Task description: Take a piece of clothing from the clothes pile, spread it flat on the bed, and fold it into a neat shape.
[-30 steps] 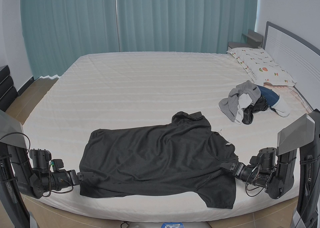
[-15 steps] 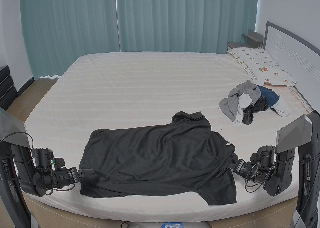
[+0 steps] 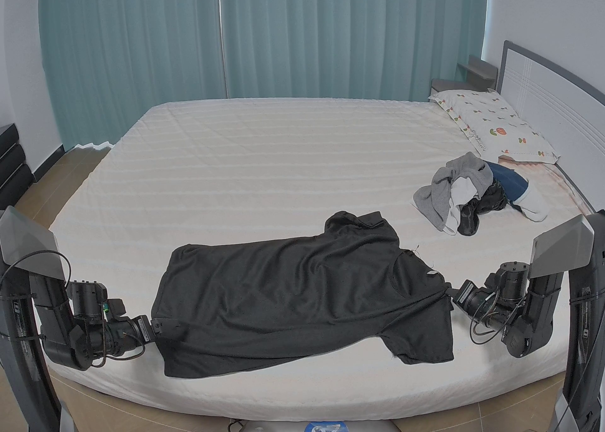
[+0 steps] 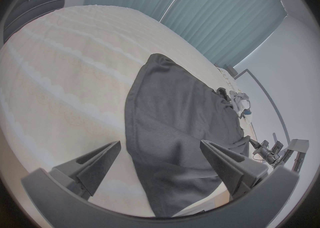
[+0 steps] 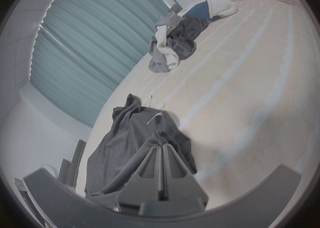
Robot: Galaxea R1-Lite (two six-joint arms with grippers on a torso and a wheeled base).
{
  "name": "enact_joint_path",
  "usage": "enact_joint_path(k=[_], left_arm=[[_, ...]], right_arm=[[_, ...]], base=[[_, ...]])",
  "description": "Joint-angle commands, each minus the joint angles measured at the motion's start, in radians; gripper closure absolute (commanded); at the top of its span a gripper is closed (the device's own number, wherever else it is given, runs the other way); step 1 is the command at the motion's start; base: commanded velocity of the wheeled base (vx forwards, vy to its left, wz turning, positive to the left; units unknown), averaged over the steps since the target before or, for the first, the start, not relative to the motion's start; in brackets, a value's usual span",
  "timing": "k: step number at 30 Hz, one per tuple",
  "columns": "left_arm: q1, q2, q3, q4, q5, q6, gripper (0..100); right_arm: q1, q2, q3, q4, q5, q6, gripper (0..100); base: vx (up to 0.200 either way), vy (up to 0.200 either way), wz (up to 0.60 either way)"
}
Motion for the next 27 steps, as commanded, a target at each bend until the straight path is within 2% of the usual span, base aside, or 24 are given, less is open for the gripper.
enact_joint_path(k=[1, 5, 11, 12, 17, 23, 27], left_arm=[[-0.036, 0.037, -0.017, 0.0, 0.038, -0.011, 0], [-0.089, 0.038, -0.039, 0.0, 0.066, -0.08, 0], [-0.149, 0.075, -0.097, 0.0, 0.187, -0.109, 0], [-0.16, 0.088, -0.108, 0.0, 0.21, -0.111, 100], [-0.174, 0.094, -0.132, -0.002, 0.231, -0.121, 100], [-0.163, 0.04, -0.195, -0.016, 0.284, -0.273, 100], [-0.155, 0.048, -0.22, -0.074, 0.328, -0.302, 100]], right_arm=[[-0.021, 0.014, -0.025, -0.003, -0.014, 0.001, 100], [-0.022, 0.021, -0.025, -0.003, -0.015, 0.001, 100], [-0.019, 0.028, -0.025, -0.003, -0.017, -0.001, 100], [-0.017, 0.028, -0.025, -0.003, -0.017, -0.001, 100], [-0.016, 0.03, -0.025, -0.003, -0.015, -0.001, 100], [-0.016, 0.028, -0.023, -0.003, -0.015, -0.001, 100], [-0.014, 0.028, -0.023, -0.003, -0.015, -0.001, 100]], base=[[0.0, 0.0, 0.0], [0.0, 0.0, 0.0], [0.0, 0.0, 0.0], [0.0, 0.0, 0.0], [0.0, 0.0, 0.0], [0.0, 0.0, 0.0], [0.0, 0.0, 0.0]])
